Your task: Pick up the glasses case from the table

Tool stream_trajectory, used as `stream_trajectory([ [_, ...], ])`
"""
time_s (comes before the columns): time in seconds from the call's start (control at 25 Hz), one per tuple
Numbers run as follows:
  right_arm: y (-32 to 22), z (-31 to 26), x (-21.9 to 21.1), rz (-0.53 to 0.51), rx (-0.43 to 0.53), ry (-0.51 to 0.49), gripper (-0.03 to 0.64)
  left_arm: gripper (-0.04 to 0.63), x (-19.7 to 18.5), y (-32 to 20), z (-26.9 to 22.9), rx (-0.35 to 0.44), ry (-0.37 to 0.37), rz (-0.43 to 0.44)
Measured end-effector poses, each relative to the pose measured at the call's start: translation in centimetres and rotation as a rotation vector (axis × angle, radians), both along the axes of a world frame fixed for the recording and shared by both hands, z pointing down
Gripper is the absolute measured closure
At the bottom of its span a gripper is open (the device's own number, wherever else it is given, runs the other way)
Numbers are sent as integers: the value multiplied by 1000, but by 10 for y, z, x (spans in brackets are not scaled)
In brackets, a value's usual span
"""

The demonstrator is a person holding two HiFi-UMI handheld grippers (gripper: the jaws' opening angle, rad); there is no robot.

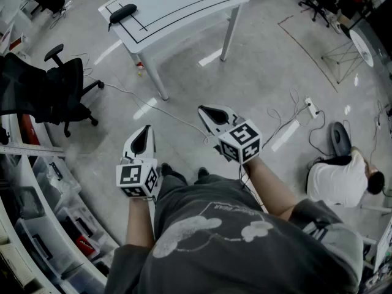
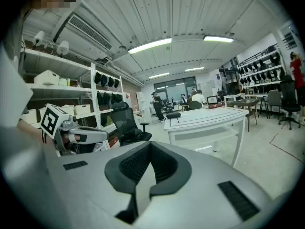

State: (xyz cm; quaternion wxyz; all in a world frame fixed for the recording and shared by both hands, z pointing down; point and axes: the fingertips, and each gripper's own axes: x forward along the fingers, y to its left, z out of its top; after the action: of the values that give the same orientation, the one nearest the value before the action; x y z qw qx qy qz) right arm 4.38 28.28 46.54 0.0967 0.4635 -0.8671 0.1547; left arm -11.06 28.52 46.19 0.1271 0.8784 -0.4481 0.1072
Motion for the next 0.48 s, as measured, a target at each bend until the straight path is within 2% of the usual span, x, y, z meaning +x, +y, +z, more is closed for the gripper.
stream_trajectory([
  [0.48, 29, -10, 17, -3, 33, -20, 618, 592, 19, 28, -7, 25, -22, 13],
])
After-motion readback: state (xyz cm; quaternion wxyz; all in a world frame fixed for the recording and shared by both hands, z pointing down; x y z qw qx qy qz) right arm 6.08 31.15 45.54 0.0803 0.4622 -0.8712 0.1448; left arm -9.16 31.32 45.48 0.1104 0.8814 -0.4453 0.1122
